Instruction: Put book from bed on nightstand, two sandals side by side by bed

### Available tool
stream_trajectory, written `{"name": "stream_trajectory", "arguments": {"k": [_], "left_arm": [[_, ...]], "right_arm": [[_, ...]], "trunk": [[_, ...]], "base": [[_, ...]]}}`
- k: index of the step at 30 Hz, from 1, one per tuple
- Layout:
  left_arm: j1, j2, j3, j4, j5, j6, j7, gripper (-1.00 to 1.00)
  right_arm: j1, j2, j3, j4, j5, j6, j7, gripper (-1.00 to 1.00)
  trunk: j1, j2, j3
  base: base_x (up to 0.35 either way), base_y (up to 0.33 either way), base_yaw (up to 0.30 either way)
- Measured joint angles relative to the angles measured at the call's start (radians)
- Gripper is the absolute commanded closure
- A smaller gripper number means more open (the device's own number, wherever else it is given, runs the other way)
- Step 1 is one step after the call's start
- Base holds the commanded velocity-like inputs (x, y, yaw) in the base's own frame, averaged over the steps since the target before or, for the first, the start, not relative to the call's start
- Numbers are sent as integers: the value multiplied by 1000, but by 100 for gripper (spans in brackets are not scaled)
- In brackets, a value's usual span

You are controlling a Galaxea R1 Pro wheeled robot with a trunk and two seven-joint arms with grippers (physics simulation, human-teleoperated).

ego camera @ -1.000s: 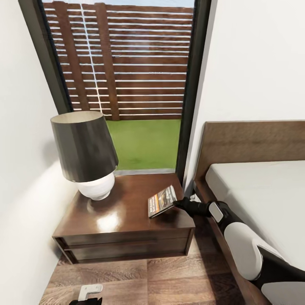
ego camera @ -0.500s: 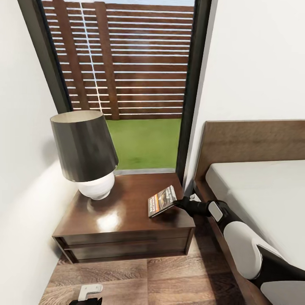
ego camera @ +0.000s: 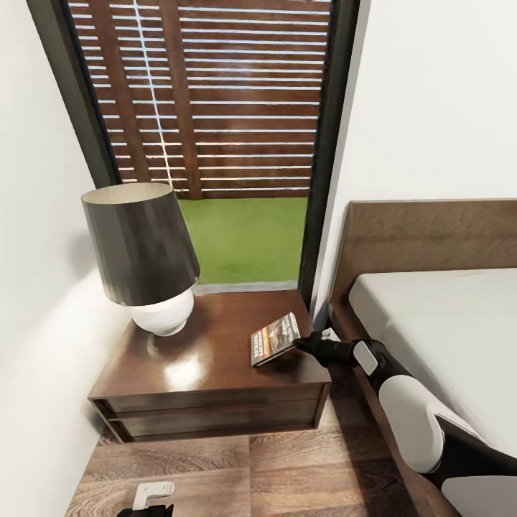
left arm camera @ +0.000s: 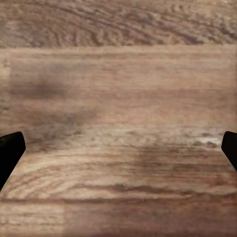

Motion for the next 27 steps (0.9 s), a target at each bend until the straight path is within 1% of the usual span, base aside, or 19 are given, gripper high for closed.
{"name": "stream_trajectory", "arguments": {"k": [9,10,11,20,27], "left_arm": [[0,0,0,0,0,0,0,-100],[0,0,0,0,0,0,0,-100],[0,0,0,0,0,0,0,-100],[0,0,-1,0,0,-1,0,-100],[0,0,-4,0,0,0,-1,-100]], "right_arm": [[0,0,0,0,0,-1,0,100],[0,0,0,0,-1,0,0,-100],[0,-1,4,1,15,-7,-3,-100],[0,-1,4,0,16,-7,-3,-100],[0,-1,4,0,15,-7,-2,-100]], "trunk": [[0,0,0],[0,0,0],[0,0,0],[0,0,0],[-3,2,27]], "base": [[0,0,0],[0,0,0],[0,0,0],[0,0,0],[0,0,0]]}}
